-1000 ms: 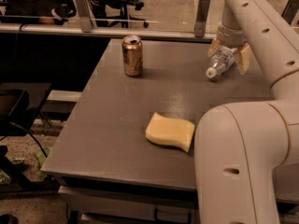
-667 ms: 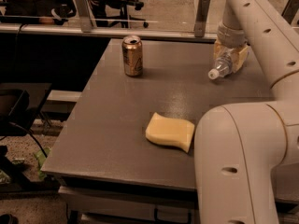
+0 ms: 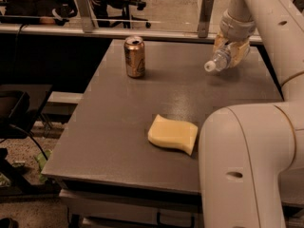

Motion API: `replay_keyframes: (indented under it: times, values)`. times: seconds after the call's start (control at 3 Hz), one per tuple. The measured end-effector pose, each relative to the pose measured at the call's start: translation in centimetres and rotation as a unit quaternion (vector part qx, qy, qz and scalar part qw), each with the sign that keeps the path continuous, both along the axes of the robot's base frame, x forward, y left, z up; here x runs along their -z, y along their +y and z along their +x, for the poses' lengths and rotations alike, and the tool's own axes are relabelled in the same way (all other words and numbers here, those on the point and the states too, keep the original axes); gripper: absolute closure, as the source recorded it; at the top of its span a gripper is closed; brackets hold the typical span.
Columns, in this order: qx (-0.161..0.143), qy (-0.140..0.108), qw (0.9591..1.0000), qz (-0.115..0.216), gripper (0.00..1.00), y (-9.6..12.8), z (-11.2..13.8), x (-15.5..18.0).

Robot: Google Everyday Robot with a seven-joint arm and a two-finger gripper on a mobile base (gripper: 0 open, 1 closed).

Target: Pick blue plastic bottle

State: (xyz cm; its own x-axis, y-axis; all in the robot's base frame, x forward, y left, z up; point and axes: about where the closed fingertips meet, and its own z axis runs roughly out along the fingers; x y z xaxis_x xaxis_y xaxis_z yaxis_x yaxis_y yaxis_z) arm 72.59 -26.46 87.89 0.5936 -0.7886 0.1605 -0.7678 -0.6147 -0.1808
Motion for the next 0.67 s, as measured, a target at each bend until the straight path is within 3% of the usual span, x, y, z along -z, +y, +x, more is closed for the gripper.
replay_keyframes:
  times: [0.33, 0.67]
  values:
    - [0.008, -0.009, 0.9996, 0.026, 1.0, 1.4, -0.4, -1.6]
    - [0.036, -0.015, 0.9978, 0.054, 1.0, 2.9, -1.0, -3.5]
